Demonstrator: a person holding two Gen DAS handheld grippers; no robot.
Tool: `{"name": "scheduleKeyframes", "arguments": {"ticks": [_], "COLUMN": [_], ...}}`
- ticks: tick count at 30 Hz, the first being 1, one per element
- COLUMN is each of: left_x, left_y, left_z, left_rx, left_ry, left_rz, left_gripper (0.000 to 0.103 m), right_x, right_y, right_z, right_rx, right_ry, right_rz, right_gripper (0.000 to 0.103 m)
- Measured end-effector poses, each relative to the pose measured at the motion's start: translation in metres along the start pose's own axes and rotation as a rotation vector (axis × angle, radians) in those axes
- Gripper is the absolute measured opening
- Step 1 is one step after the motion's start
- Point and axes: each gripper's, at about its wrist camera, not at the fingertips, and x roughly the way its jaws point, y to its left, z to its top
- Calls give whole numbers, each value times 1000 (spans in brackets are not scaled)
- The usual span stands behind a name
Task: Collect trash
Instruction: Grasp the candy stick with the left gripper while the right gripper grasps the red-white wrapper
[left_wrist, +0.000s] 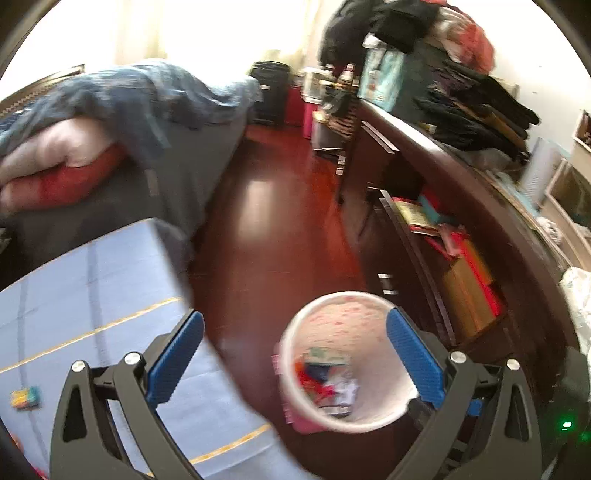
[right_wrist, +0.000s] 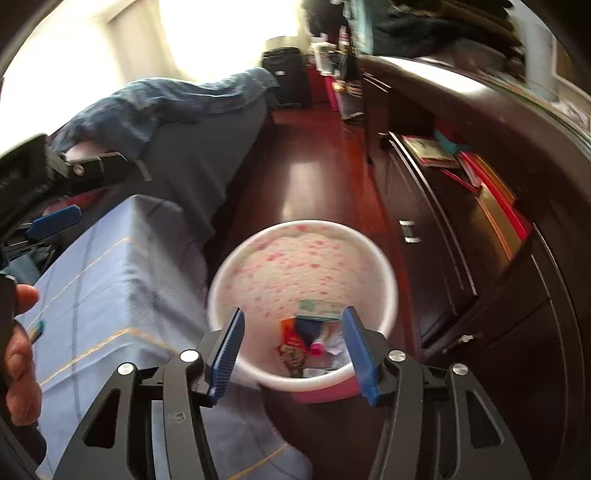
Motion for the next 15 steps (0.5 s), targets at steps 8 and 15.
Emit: {"name": "scheduleKeyframes", "arguments": {"ticks": [8, 15], "left_x": [-42, -64], "left_y": [102, 210], "left_z": [-33, -67], "left_rx": [-134, -312], "left_ry": [-1, 59], "left_rz": [258, 416], "left_gripper": [99, 99], "right_x": [-21, -29], "right_y": [77, 141], "right_z": [-16, -32], "right_rx": [-152, -273], "right_ry": [10, 24], "right_rz": [143, 244], "right_gripper": [63, 66]}}
